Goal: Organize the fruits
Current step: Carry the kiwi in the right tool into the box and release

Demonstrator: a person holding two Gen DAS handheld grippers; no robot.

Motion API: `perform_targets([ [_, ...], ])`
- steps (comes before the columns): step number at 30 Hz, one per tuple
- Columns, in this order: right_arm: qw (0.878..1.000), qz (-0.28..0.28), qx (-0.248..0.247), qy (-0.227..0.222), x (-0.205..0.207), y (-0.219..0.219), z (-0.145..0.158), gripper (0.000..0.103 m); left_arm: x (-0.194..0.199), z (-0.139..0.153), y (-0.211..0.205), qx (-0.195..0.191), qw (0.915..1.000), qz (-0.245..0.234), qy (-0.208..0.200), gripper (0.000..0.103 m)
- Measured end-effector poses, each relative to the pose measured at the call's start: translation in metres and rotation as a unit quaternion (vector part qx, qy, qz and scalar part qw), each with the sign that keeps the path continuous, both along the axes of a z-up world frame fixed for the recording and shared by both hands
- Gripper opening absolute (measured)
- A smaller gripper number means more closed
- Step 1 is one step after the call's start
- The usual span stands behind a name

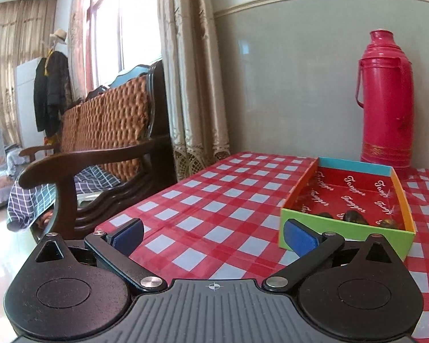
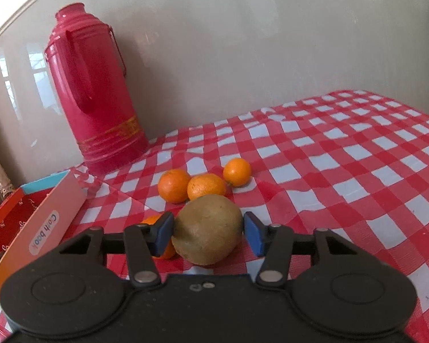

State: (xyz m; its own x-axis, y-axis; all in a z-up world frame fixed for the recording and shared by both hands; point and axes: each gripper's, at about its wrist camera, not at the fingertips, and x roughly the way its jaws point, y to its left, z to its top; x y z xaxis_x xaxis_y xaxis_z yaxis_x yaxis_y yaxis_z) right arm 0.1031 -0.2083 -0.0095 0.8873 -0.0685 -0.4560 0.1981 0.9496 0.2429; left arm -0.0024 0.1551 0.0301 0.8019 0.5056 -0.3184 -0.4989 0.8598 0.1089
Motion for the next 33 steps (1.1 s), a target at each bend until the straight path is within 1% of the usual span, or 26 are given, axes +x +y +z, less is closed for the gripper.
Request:
perform_targets([
  [2, 1.000, -0.001, -0.017, -0.017, -0.004, 0.005, 0.005, 0.045, -0.002, -0.001, 0.004, -0.004, 1.0000, 0.005, -0.001, 0.103],
  [4, 0.999, 0.011, -0.027, -0.037, -0.009, 0.010, 0.010, 0.045, -0.003, -0.002, 0.006, -0.005, 1.0000, 0.008, 0.000, 0.103],
  [9, 0.996, 0.048, -0.010, -0.068, -0.013, 0.023, 0.015, 0.045, -0.011, -0.003, 0.014, 0.002, 0.9997, 0.023, -0.002, 0.103],
  [14, 0.990, 0.104, 0.006, -0.098, -0.011, 0.050, 0.020, 0.045, -0.020, -0.006, 0.027, 0.008, 0.9992, 0.039, -0.003, 0.103],
  [18, 0.983, 0.152, 0.010, -0.107, -0.009, 0.076, 0.023, 0.045, -0.029, -0.008, 0.043, 0.004, 0.9986, 0.053, -0.001, 0.103],
  [23, 0.974, 0.195, 0.006, -0.114, -0.005, 0.107, 0.025, 0.045, -0.040, -0.012, 0.066, -0.005, 0.9965, 0.084, 0.000, 0.103],
  [27, 0.968, 0.224, 0.007, -0.115, -0.002, 0.126, 0.026, 0.045, -0.046, -0.016, 0.085, -0.012, 0.9945, 0.104, 0.002, 0.103],
  [30, 0.964, 0.240, -0.001, -0.117, 0.001, 0.140, 0.026, 0.045, -0.051, -0.019, 0.095, -0.017, 0.9935, 0.113, 0.001, 0.103],
  [33, 0.961, 0.255, -0.001, -0.110, 0.006, 0.151, 0.023, 0.045, -0.055, -0.021, 0.104, -0.022, 0.9919, 0.125, 0.001, 0.103],
])
